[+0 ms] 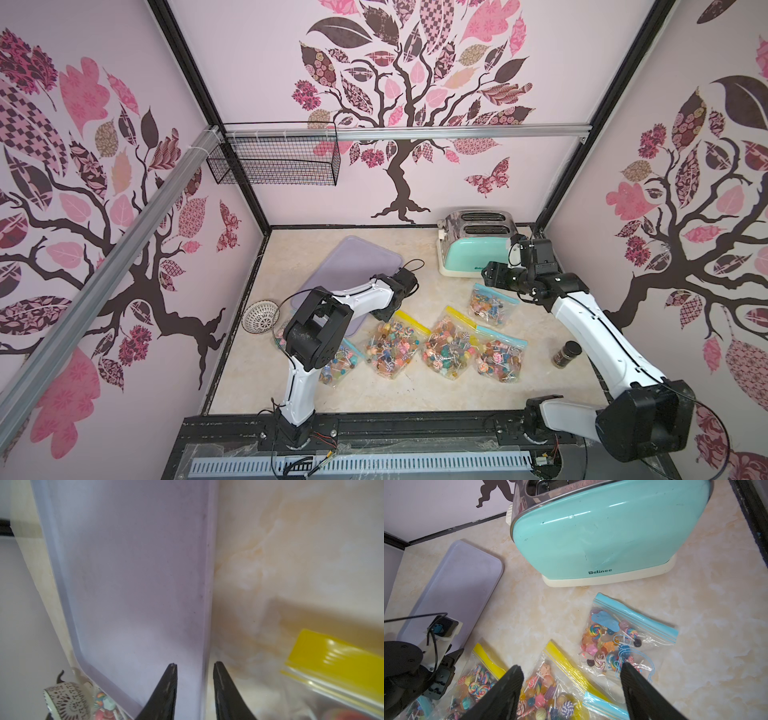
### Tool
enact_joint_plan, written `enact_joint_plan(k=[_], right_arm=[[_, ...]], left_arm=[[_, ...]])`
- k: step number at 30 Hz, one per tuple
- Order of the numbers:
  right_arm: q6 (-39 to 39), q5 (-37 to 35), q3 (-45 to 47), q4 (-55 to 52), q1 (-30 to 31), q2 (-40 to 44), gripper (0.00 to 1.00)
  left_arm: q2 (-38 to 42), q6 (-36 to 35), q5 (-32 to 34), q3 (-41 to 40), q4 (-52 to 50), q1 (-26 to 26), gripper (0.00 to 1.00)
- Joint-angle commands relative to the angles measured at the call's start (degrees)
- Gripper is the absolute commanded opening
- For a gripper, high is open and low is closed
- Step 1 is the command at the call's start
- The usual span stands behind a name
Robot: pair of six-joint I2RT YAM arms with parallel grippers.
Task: Pour candies out of the ziploc bag
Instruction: Move the tray to the center of the board.
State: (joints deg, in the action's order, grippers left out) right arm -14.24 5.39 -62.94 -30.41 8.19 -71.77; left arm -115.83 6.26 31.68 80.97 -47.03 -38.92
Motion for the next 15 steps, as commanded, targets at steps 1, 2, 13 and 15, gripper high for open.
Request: enact_joint_plan(k=[1, 2, 13, 15], right_arm=[[0.88, -0.18, 0.07, -0.76, 0.32, 0.40, 0.79], [1.05, -0.20, -0.05, -0.86, 0.27, 0.48, 0.79], [1.68, 1.84, -1.31, -1.30, 1.34, -0.54, 0.80], [1.79, 2.35, -1.50, -1.31, 1.73, -1.04, 0.80]], left_arm=[[1.70, 3.00, -1.83, 3.36, -1.84, 1.14, 0.41], [2.76, 4.68, -2.50, 3.90, -2.88, 1.56, 0.41], [23.81, 32.41, -26.11, -7.94, -9.50, 26.14, 0.07], [24.75, 33.74, -29.83, -9.65, -9.86, 30.27, 0.03]])
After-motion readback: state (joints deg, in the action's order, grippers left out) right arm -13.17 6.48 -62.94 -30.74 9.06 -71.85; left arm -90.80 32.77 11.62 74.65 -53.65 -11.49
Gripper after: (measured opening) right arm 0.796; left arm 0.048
